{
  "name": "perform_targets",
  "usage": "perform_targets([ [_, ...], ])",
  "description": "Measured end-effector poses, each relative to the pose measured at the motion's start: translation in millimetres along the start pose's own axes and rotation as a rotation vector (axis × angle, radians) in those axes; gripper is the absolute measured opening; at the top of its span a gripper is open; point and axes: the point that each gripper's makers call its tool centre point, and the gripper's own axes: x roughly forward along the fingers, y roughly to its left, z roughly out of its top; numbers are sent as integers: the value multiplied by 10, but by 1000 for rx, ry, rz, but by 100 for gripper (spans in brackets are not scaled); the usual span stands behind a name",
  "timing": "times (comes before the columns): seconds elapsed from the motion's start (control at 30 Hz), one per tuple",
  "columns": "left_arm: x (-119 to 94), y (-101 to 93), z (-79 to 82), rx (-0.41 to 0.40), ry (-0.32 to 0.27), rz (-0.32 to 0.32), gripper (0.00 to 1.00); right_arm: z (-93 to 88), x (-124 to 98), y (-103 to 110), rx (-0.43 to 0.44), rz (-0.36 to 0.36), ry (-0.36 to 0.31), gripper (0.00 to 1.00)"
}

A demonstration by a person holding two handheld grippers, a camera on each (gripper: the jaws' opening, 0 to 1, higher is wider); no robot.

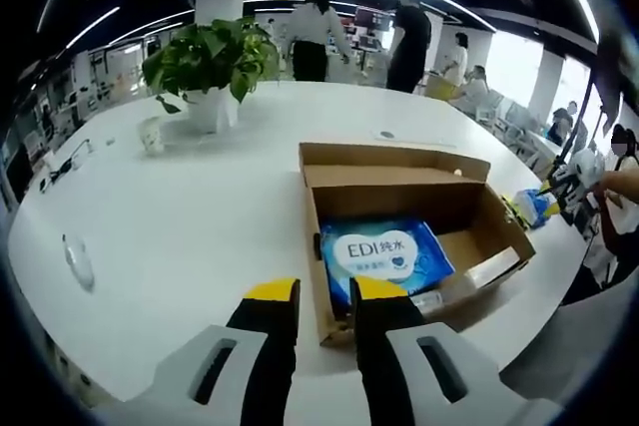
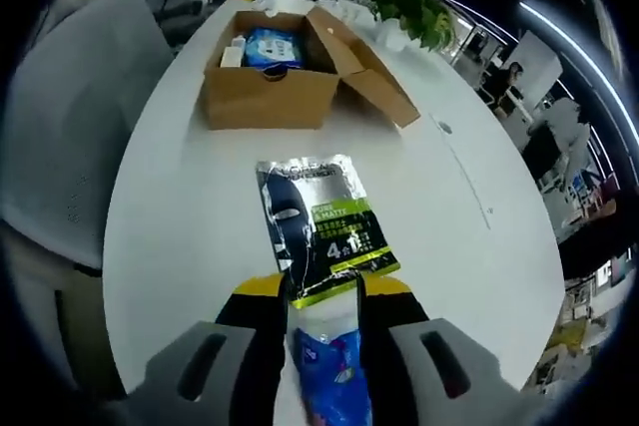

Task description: Operate the shoe box by opening the lid, removing the specified soft item, and placing it in the target area until the item is outside and the box remains undamaged.

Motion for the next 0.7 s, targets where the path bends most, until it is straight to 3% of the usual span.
perform_targets([
  [0.17,-24,19,-5,1,-4,4,20,-83,121,68,136,4,46,29],
  [0.5,-46,27,-39,7,0,7,20,-197,331,106,199,-13,127,28],
  [0.7,-43,35,-48,7,4,5,20,-207,429,159,251,2,127,29],
])
